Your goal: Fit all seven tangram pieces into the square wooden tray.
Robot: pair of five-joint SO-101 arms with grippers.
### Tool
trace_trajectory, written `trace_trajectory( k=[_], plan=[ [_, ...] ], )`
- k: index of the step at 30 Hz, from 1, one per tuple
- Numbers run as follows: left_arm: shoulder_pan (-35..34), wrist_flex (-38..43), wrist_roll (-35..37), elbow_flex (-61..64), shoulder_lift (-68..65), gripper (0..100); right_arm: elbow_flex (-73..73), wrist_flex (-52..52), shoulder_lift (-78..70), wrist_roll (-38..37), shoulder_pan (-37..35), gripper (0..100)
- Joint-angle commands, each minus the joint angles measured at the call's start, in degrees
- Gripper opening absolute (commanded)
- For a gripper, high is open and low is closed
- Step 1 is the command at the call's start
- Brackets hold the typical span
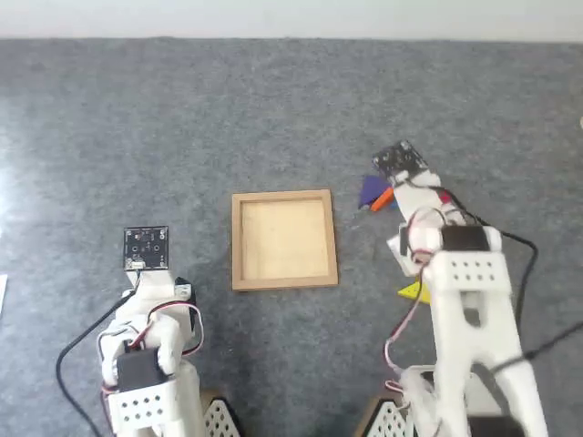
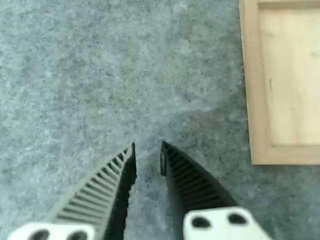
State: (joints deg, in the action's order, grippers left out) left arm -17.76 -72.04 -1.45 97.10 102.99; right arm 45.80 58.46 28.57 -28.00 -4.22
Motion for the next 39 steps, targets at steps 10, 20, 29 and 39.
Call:
trace_trajectory(
  k=[10,20,29,39],
  plan=[
    [0.0,-0.2,-0.1,-0.7,1.1,8,-4.2,-11.7,-15.0,-1.1,-0.1,37.8],
    [0.0,-0.2,-0.1,-0.7,1.1,8,-4.6,-21.5,-26.6,-12.0,3.1,37.7],
    [0.0,-0.2,-0.1,-0.7,1.1,8,-6.7,-23.3,-28.0,-18.7,6.6,37.5],
    [0.0,-0.2,-0.1,-0.7,1.1,8,-7.1,-23.3,-30.5,-25.9,7.3,20.8]
  ],
)
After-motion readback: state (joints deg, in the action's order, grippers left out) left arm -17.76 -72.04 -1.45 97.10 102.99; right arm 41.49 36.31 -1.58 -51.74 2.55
